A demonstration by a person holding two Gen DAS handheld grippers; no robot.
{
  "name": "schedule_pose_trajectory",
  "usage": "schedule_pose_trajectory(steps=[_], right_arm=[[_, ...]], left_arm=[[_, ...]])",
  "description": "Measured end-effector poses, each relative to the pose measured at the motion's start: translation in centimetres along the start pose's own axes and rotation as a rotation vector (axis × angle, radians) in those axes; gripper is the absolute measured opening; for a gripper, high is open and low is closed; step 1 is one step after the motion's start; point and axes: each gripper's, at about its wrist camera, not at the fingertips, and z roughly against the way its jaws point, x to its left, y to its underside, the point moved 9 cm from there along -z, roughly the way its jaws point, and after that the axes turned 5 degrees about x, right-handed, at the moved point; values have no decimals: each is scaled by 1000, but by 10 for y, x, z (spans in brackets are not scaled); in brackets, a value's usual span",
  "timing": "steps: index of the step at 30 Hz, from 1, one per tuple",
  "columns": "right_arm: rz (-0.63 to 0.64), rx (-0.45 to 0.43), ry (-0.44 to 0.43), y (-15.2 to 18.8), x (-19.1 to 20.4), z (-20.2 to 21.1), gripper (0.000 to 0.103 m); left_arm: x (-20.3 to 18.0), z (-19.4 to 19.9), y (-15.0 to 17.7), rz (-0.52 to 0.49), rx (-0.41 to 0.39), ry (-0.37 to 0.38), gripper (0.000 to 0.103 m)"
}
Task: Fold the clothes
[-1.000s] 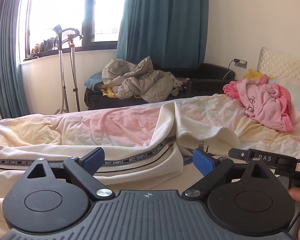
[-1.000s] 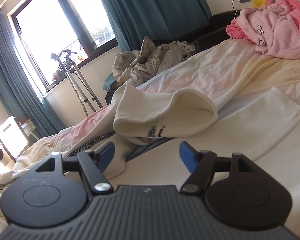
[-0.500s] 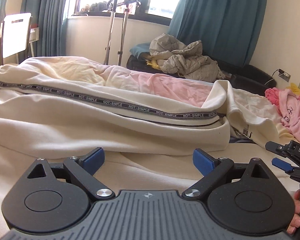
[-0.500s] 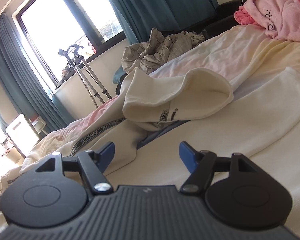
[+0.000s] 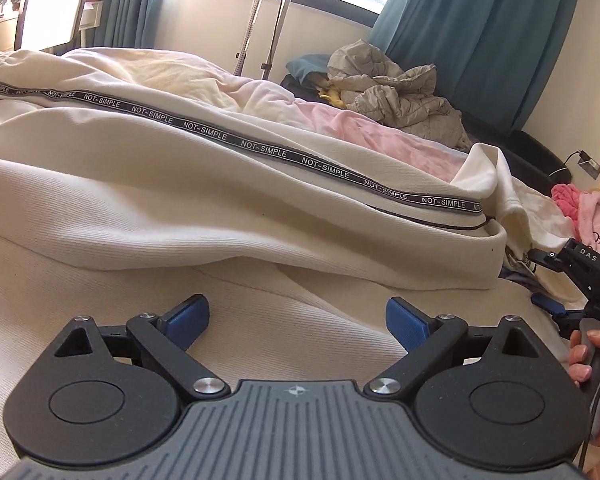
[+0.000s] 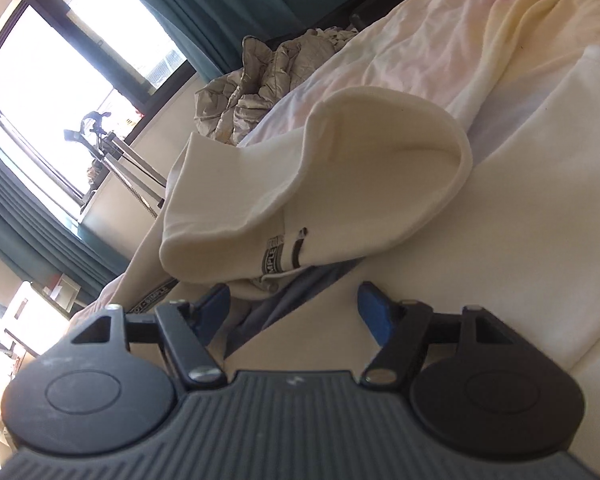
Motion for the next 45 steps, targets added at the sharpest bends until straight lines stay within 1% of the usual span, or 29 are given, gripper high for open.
schedule_pose_trajectory(steps=[3, 4, 6, 7, 9, 11, 12, 14, 18, 20, 22, 26, 28, 30, 31, 33, 36, 38, 39, 40, 41, 43, 44, 45], right_arm=[[-67, -37, 37, -21, -3, -22, 71], [-91, -44, 63, -28, -6, -28, 70], [-112, -50, 139, -42, -9, -40, 46], [-108, -46, 183, -47, -9, -45, 41], [-69, -32, 260, -58, -6, -49, 23], [-29, -20, 321, -69, -1, -50, 14], [-22, -19, 334, -75, 0, -48, 13], [-10, -5, 342, -86, 3, -44, 13], [18, 83, 301, -96, 1, -36, 13], [11, 118, 279, -96, -3, -27, 13], [-4, 130, 252, -91, -5, -15, 13], [-5, 101, 189, -70, -9, 14, 13], [-85, 40, 130, -56, -21, 27, 12], [-164, 21, 120, -48, -37, 31, 12], [-174, -5, 125, -49, -41, 33, 12], [-135, -113, 142, -67, -39, 49, 11], [-126, -295, 91, -105, -35, 83, 11], [-105, -368, 108, -122, -43, 96, 11], [-95, -384, 121, -127, -50, 98, 11], [-97, -376, 138, -128, -61, 95, 11], [-130, -341, 157, -126, -78, 88, 12], [-244, -253, 188, -113, -117, 73, 14], [-291, -231, 199, -107, -131, 70, 21], [-327, -225, 209, -102, -141, 70, 31]], left_arm=[[1, -4, 0, -6, -7, 10, 97], [0, -5, -1, -11, -14, 20, 98], [-2, -6, -2, -11, -23, 37, 98], [-2, -8, -2, -11, -23, 40, 99], [-2, -10, -1, -12, -25, 39, 99], [-3, -11, -2, -15, -28, 35, 99], [-3, -12, -2, -16, -29, 34, 99], [-3, -12, -1, -15, -29, 32, 99], [-3, -15, -4, -16, -33, 22, 99], [-3, -16, -3, -21, -37, 14, 99], [-4, -17, -2, -35, -44, 4, 99], [-8, -17, 1, -59, -62, -8, 99], [-8, -17, 3, -58, -74, -9, 99], [-8, -17, 3, -57, -82, -15, 99], [-9, -17, 3, -60, -85, -18, 99], [-8, -16, 2, -52, -90, -13, 99], [-6, -14, 2, -21, -96, 1, 99], [-4, -14, 1, -4, -98, 7, 99], [-5, -14, 1, -4, -98, 5, 99], [-5, -14, 1, -6, -98, 2, 99], [-6, -14, 1, -8, -98, -2, 99], [-6, -14, 2, -12, -99, -14, 99], [-7, -14, 2, -13, -99, -19, 99], [-7, -14, 2, -15, -99, -25, 99]])
